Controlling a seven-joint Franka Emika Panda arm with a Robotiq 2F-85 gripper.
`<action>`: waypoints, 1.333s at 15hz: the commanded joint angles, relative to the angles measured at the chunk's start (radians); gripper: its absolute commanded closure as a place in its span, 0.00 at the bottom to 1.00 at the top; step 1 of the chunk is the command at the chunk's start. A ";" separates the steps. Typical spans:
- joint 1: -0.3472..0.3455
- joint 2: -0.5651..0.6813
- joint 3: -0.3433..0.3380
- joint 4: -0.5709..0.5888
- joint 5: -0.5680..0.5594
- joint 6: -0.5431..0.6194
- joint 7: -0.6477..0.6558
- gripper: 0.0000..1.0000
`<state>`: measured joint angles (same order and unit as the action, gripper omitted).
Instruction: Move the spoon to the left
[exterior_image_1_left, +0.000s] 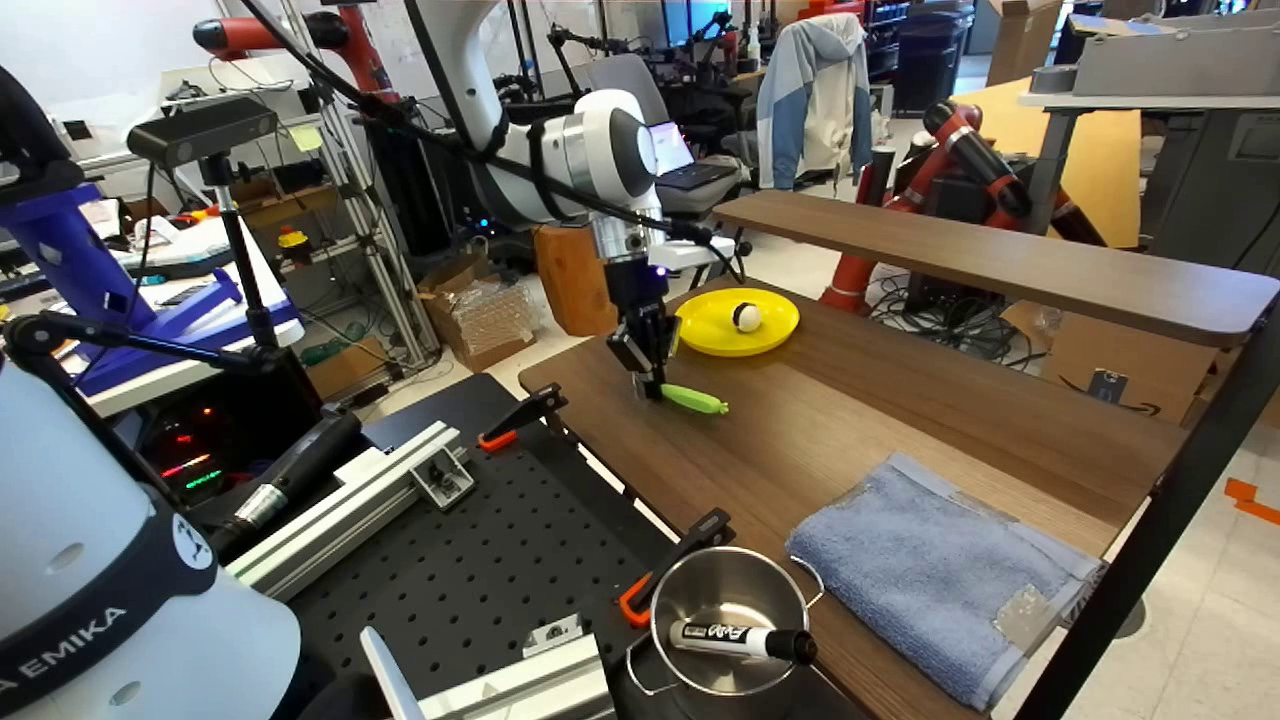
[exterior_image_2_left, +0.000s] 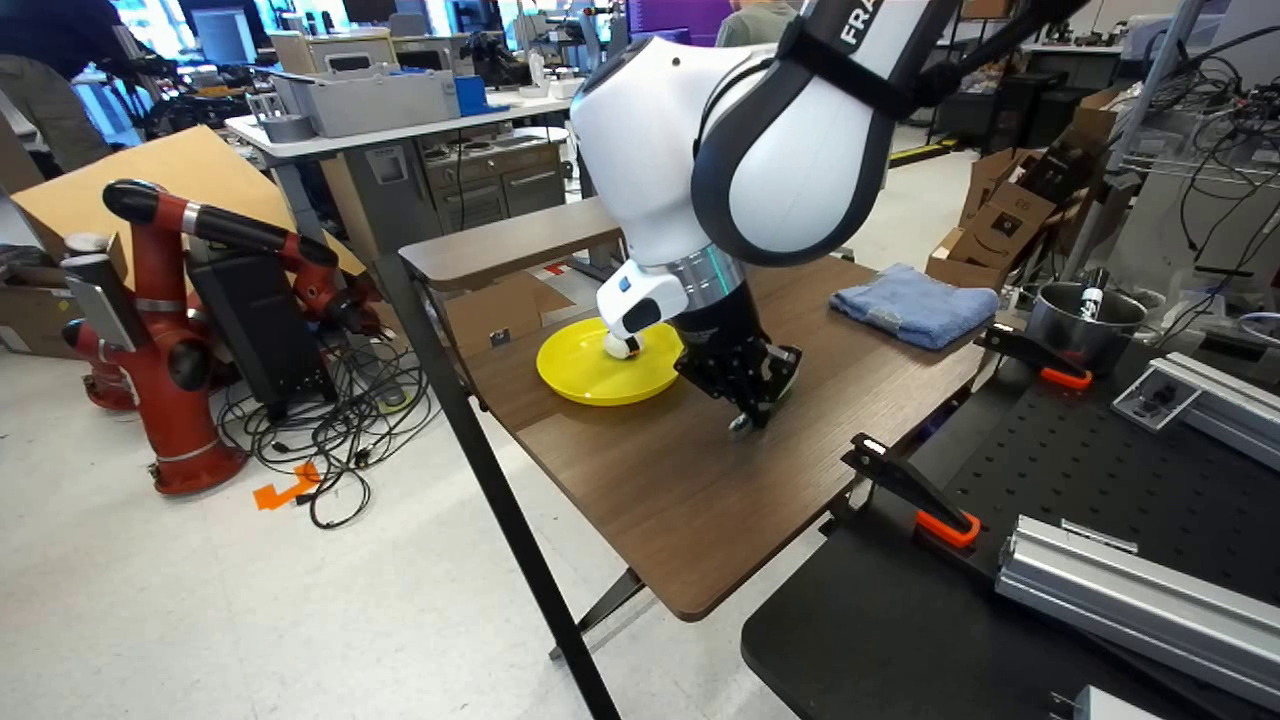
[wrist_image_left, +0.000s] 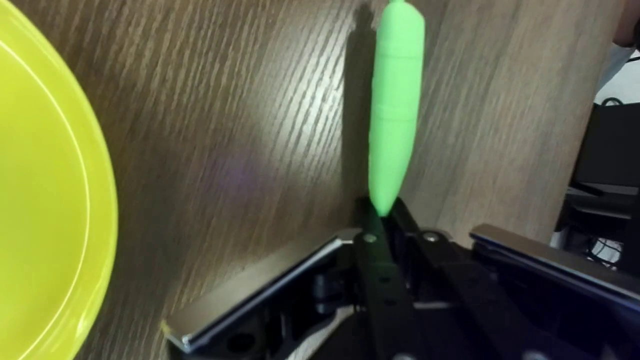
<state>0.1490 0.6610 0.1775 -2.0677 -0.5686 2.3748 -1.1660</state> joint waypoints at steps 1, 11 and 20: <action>0.043 0.018 -0.036 0.038 -0.047 -0.038 0.006 0.65; 0.053 0.003 -0.042 0.025 -0.143 -0.067 0.050 0.00; 0.027 -0.165 -0.016 -0.113 -0.156 0.014 0.079 0.00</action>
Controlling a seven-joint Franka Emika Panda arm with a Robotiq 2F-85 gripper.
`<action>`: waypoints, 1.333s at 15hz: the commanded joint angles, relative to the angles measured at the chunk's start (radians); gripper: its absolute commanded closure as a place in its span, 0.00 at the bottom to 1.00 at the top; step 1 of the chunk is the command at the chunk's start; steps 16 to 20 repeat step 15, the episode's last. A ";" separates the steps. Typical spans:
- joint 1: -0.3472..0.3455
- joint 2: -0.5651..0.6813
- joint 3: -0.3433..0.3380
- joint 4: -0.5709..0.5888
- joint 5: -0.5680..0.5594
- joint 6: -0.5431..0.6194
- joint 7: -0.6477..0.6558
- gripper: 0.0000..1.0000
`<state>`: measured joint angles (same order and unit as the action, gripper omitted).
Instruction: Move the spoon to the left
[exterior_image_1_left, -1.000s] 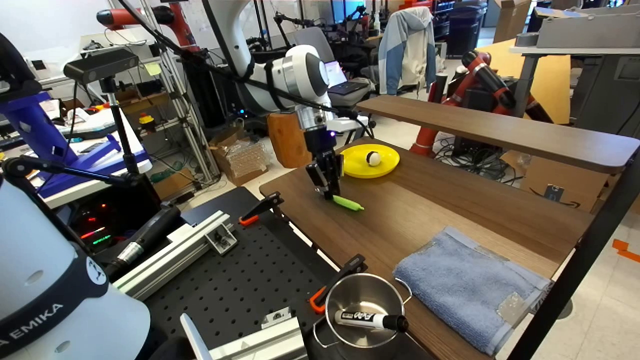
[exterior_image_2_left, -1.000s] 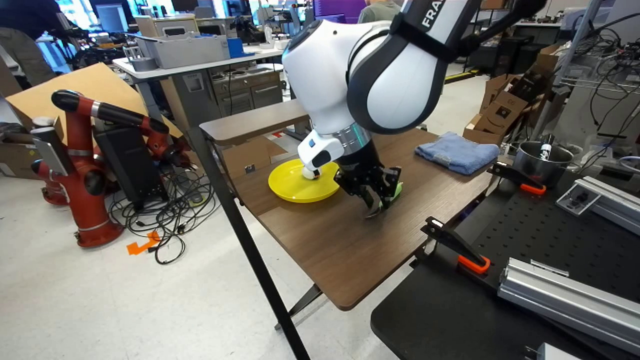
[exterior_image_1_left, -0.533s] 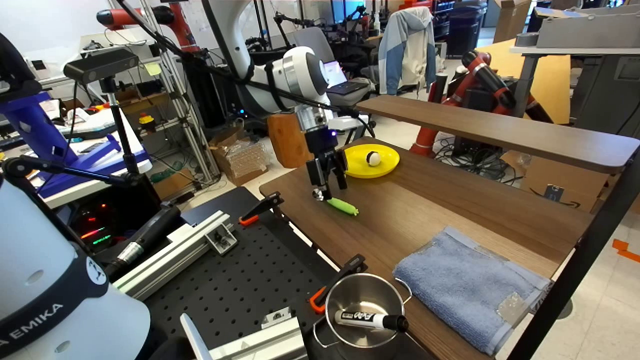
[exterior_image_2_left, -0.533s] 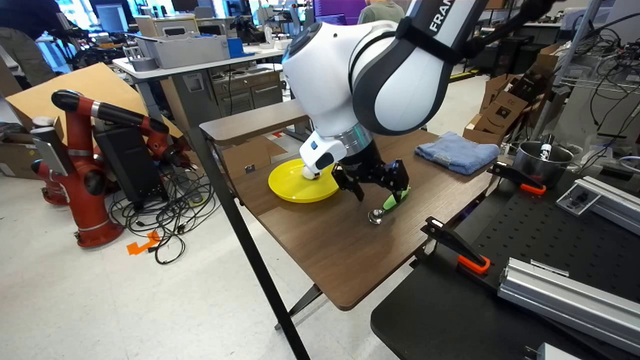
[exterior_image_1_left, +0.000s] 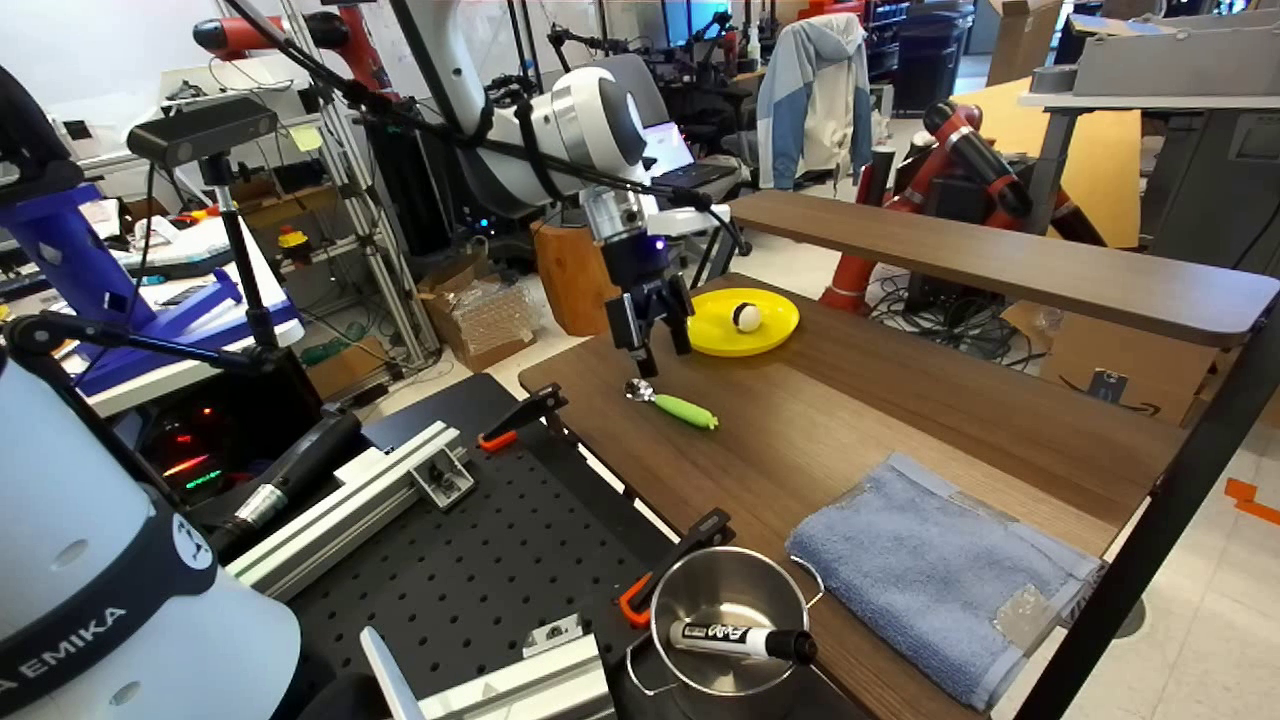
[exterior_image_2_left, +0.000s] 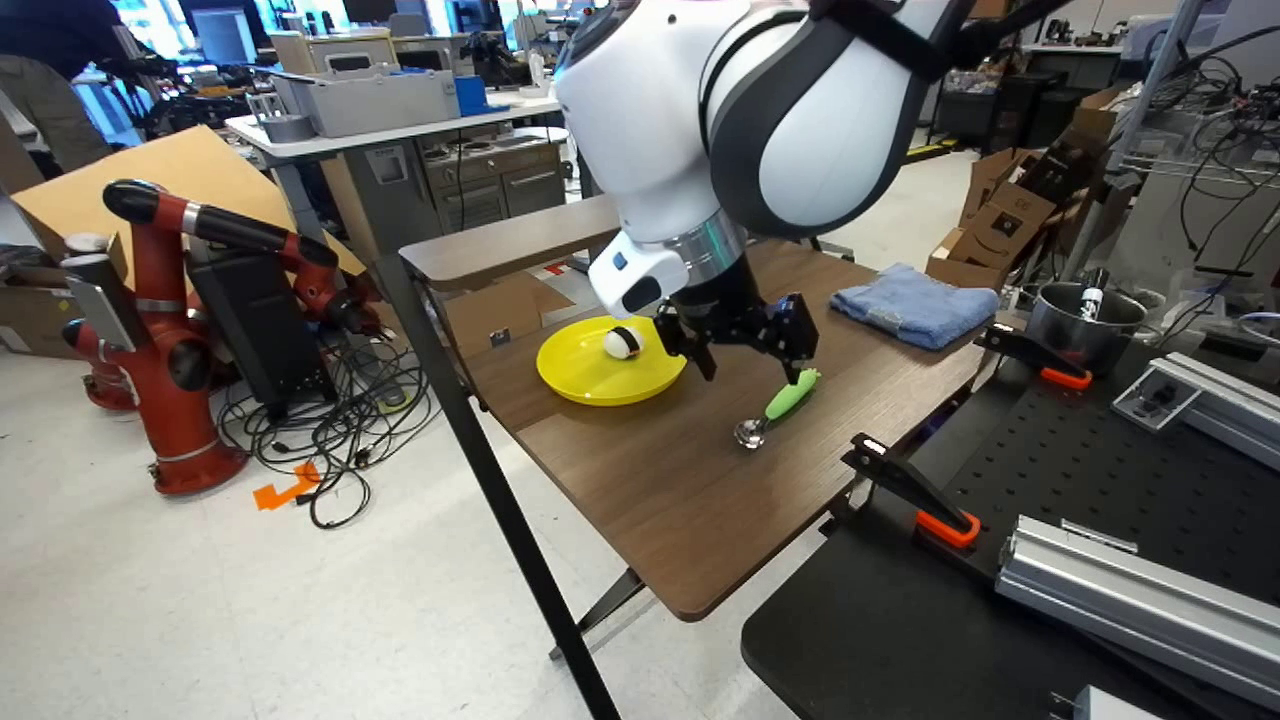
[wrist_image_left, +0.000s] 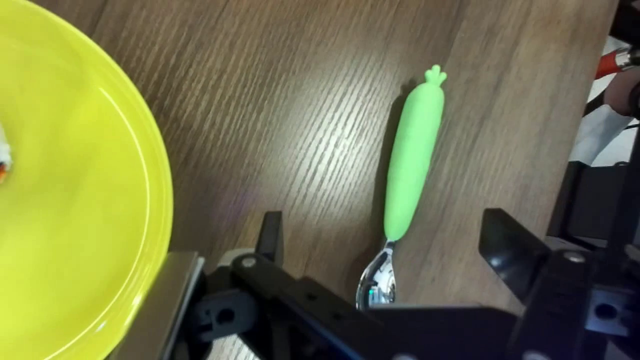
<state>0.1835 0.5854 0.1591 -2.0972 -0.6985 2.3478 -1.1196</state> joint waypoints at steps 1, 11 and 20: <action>-0.012 -0.126 0.005 -0.112 -0.026 0.054 0.035 0.00; -0.026 -0.305 0.008 -0.240 0.002 0.085 0.022 0.00; -0.025 -0.305 0.008 -0.240 0.002 0.086 0.023 0.00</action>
